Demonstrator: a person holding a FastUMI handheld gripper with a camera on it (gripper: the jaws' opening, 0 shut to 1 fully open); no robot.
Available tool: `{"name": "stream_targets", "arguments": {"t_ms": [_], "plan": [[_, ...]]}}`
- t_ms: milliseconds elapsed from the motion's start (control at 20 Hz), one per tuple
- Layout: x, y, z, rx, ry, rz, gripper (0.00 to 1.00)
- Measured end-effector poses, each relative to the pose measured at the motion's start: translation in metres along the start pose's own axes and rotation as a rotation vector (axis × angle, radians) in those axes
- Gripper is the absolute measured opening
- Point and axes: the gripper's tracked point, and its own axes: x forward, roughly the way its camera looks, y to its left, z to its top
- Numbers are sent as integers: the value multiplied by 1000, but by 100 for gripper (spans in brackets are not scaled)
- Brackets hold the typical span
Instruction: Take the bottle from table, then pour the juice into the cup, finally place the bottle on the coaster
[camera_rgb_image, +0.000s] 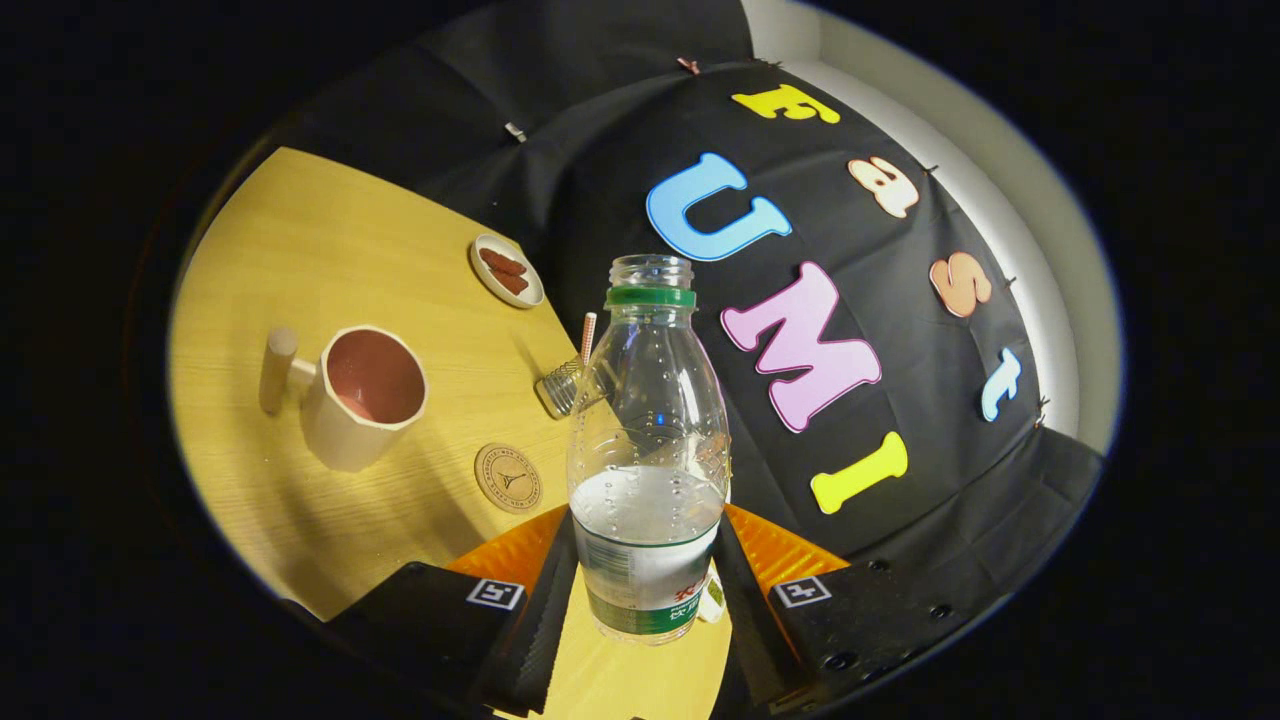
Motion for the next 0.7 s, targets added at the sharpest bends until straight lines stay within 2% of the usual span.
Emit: {"name": "stream_targets", "arguments": {"t_ms": [300,700], "plan": [[4,16,0,-177,22,27,75],[10,34,2,-334,31,72,75]]}}
